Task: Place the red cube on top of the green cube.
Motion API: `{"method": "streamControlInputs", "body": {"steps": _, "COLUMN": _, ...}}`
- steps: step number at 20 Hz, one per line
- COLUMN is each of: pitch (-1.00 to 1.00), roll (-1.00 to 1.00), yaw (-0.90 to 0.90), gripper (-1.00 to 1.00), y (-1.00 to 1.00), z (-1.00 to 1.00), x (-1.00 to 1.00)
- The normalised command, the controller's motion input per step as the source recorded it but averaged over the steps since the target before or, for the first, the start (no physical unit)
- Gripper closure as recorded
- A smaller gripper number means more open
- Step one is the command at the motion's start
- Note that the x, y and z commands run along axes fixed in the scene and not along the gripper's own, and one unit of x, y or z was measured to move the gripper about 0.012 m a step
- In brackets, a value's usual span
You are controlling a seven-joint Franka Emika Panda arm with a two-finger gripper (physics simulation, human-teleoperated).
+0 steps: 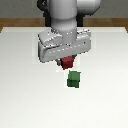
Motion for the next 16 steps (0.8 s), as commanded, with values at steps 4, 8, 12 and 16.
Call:
{"method": "streamControlInputs", "body": {"steps": 4, "pitch": 0.0, "roll": 0.0, "yaw": 0.0, "gripper": 1.0, "y": 0.25, "z": 0.0, "x": 0.0}}
{"method": "streamControlInputs", "body": {"steps": 8, "pitch": 0.0, "roll": 0.0, "yaw": 0.0, "gripper": 1.0, "y": 0.0, "z": 0.0, "x": 0.0}}
{"method": "streamControlInputs", "body": {"steps": 12, "pitch": 0.0, "roll": 0.0, "yaw": 0.0, "gripper": 1.0, "y": 0.25, "z": 0.0, "x": 0.0}}
{"method": "streamControlInputs", "body": {"steps": 16, "pitch": 0.0, "roll": 0.0, "yaw": 0.0, "gripper": 1.0, "y": 0.0, "z": -0.75, "x": 0.0}}
